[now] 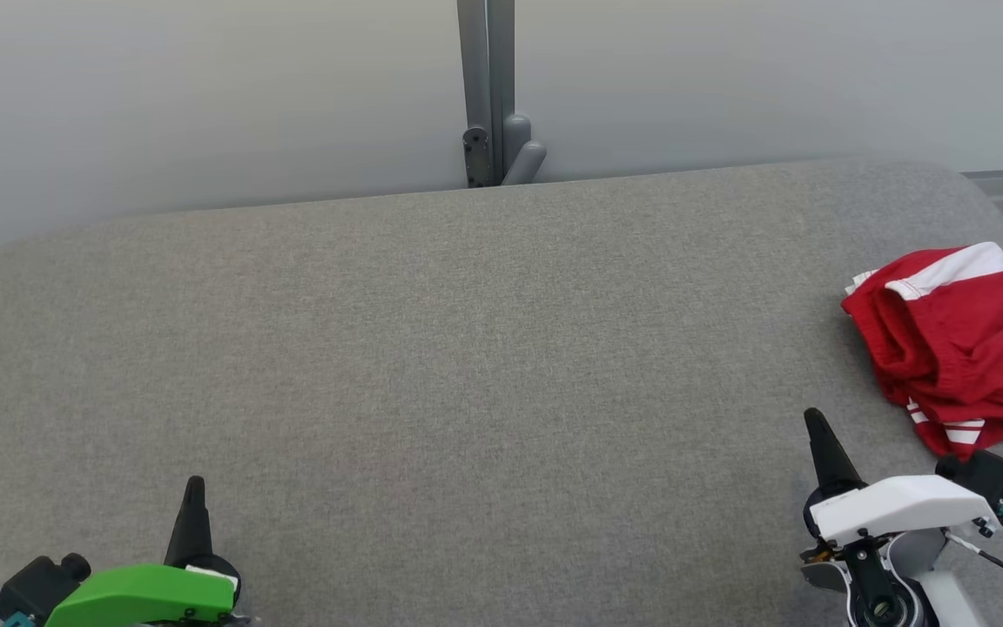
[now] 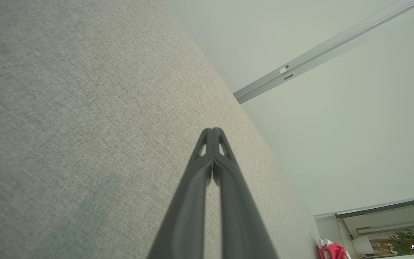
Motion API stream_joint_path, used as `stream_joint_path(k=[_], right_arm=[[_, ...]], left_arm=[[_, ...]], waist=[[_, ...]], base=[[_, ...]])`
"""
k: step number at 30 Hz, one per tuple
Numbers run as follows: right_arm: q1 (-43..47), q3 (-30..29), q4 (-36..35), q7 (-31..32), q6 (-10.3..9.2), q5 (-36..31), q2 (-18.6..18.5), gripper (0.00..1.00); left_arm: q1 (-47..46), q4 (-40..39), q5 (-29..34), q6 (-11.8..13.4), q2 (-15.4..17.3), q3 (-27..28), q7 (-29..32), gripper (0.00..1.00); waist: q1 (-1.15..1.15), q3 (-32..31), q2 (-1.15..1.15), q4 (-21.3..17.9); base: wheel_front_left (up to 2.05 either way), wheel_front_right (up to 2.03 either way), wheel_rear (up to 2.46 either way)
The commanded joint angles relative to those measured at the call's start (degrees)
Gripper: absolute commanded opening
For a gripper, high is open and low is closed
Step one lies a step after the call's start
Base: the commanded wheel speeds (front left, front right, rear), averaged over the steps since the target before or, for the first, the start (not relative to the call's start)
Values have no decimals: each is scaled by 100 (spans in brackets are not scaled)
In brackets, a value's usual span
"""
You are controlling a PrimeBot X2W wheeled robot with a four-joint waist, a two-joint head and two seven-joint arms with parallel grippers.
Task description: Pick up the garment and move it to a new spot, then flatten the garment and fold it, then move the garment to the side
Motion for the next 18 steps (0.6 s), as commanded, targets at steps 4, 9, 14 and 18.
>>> stream_joint_path(k=[4, 9, 14, 18], right_arm=[[-5, -64, -149, 89, 2, 374, -27, 0], [1, -100, -195, 154, 3, 630, -28, 0], [8, -141, -252, 227, 3, 936, -30, 0], [15, -173, -296, 290, 2, 1169, -31, 0]], left_arm=[[-175, -111, -370, -45, 37, 62, 86, 0], [-200, -150, -599, -57, 39, 83, 154, 0], [-222, -193, -899, -72, 41, 106, 232, 0], [-248, -225, -1109, -85, 43, 124, 289, 0]], waist=[[0, 7, 0, 7], [0, 14, 0, 14], [0, 22, 0, 22], [0, 28, 0, 28]], base=[[0, 0, 0], [0, 0, 0], [0, 0, 0], [0, 0, 0]])
